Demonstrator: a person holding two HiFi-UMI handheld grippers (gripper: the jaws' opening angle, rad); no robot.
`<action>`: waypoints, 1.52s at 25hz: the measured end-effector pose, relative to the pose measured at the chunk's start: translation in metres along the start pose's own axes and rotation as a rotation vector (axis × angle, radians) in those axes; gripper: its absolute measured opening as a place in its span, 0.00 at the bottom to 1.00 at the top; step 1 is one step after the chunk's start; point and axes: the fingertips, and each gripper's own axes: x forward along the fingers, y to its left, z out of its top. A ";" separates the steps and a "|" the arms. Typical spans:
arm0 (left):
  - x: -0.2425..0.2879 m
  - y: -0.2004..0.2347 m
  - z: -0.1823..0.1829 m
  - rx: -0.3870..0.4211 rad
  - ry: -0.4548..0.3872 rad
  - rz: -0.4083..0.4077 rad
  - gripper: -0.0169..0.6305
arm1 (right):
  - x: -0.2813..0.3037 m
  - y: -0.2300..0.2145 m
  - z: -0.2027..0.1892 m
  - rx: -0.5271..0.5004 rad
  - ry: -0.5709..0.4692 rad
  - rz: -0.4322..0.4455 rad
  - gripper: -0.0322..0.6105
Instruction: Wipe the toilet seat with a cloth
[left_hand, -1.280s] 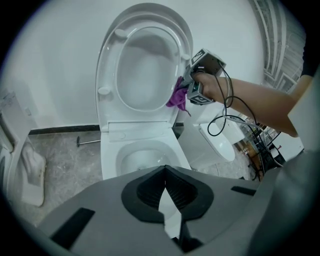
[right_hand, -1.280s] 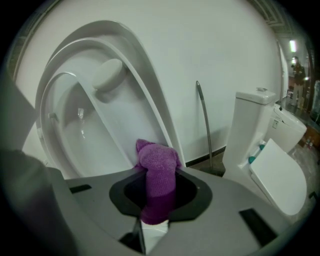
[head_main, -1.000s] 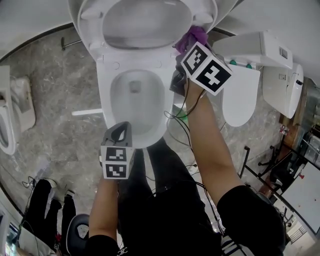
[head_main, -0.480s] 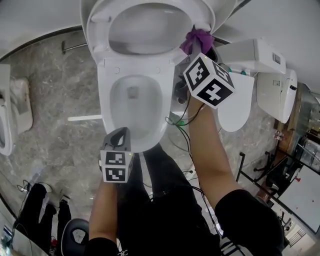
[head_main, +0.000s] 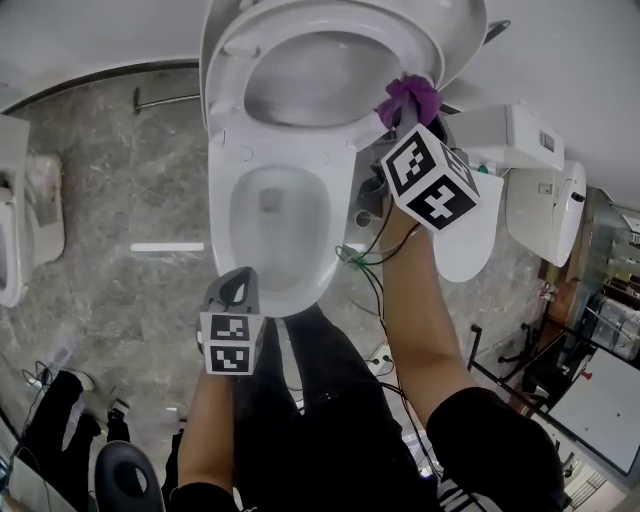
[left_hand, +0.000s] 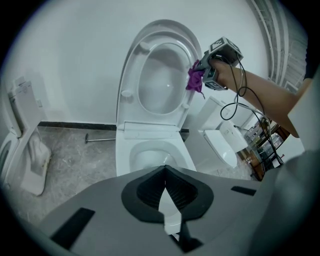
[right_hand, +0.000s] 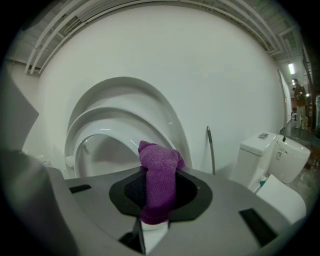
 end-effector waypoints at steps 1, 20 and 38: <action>-0.001 0.003 -0.001 -0.004 -0.002 0.002 0.03 | -0.001 0.001 0.002 0.007 -0.003 0.000 0.18; -0.016 0.048 -0.020 -0.056 -0.018 0.025 0.03 | 0.011 0.034 0.056 -0.021 -0.173 0.012 0.18; -0.032 0.018 -0.012 -0.013 -0.026 0.075 0.03 | -0.008 0.118 0.088 -0.183 -0.241 0.243 0.18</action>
